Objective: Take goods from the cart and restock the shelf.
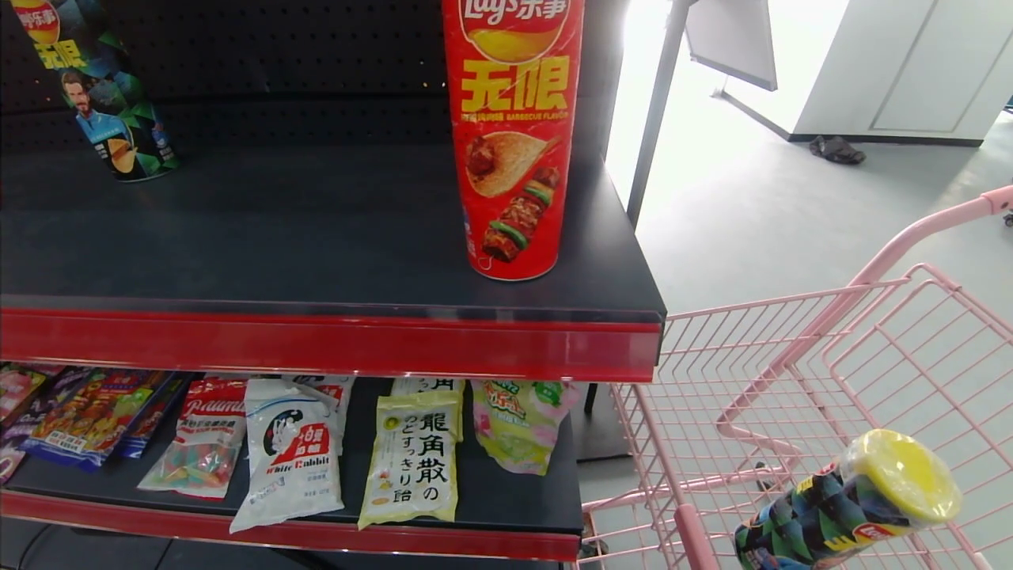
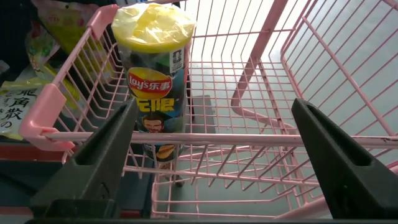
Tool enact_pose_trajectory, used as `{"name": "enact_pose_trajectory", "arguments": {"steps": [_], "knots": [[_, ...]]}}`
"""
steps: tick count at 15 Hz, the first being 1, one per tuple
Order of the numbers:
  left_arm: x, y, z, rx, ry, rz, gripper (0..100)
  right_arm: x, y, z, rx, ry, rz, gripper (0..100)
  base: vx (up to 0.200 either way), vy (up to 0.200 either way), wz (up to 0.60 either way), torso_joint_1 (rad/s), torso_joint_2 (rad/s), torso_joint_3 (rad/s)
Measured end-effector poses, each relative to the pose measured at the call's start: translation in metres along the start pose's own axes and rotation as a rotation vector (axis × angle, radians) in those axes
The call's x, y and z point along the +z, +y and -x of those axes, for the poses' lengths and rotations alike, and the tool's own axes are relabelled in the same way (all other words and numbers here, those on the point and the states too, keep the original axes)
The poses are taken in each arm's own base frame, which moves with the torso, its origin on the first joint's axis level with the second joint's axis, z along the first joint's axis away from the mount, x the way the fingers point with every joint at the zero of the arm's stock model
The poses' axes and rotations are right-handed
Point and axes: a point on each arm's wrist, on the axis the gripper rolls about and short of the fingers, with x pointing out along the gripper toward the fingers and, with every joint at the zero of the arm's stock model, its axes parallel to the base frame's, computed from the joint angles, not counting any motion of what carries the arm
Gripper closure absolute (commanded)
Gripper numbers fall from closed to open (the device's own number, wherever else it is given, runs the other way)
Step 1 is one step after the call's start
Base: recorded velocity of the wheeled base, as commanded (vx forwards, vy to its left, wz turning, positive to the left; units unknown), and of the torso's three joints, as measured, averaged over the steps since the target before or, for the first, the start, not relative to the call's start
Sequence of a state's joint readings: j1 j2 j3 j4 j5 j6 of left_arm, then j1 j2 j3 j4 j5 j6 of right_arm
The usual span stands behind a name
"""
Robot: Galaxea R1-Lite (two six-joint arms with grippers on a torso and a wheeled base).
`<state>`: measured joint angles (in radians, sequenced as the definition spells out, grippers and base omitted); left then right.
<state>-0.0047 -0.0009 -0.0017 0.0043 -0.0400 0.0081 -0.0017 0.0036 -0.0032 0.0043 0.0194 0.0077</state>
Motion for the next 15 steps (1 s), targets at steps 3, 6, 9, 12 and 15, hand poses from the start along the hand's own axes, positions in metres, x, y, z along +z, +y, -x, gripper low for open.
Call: {"name": "enact_pose_trajectory", "arguments": {"steps": [3, 6, 9, 12, 15], "knots": [[0.0000, 0.0000, 0.0000, 0.000, 0.000, -0.002, 0, 0.0000, 0.0000, 0.0000, 0.000, 0.000, 0.000, 0, 0.000, 0.000, 0.00, 0.000, 0.00, 0.000], [0.0000, 0.0000, 0.0000, 0.001, 0.000, -0.002, 0, 0.0000, 0.0000, 0.0000, 0.000, 0.000, 0.000, 0, -0.133, 0.000, 0.00, 0.005, 0.00, 0.003], [0.0000, 0.0000, 0.0000, 0.001, 0.000, 0.001, 0, 0.0000, 0.0000, 0.0000, 0.000, 0.000, 0.000, 0, -0.200, 0.000, 0.00, 0.001, 0.01, -0.001], [0.0000, 0.0000, 0.0000, 0.001, 0.000, 0.000, 0, 0.0000, 0.0000, 0.0000, 0.000, 0.000, 0.000, 0, -0.200, 0.000, 0.00, -0.001, 0.01, 0.004], [0.0000, 0.0000, 0.0000, 0.002, 0.000, 0.000, 0, -0.0001, 0.0000, 0.0000, 0.000, 0.000, 0.000, 0, 0.000, 0.000, 0.00, 0.000, 0.00, 0.000]]}}
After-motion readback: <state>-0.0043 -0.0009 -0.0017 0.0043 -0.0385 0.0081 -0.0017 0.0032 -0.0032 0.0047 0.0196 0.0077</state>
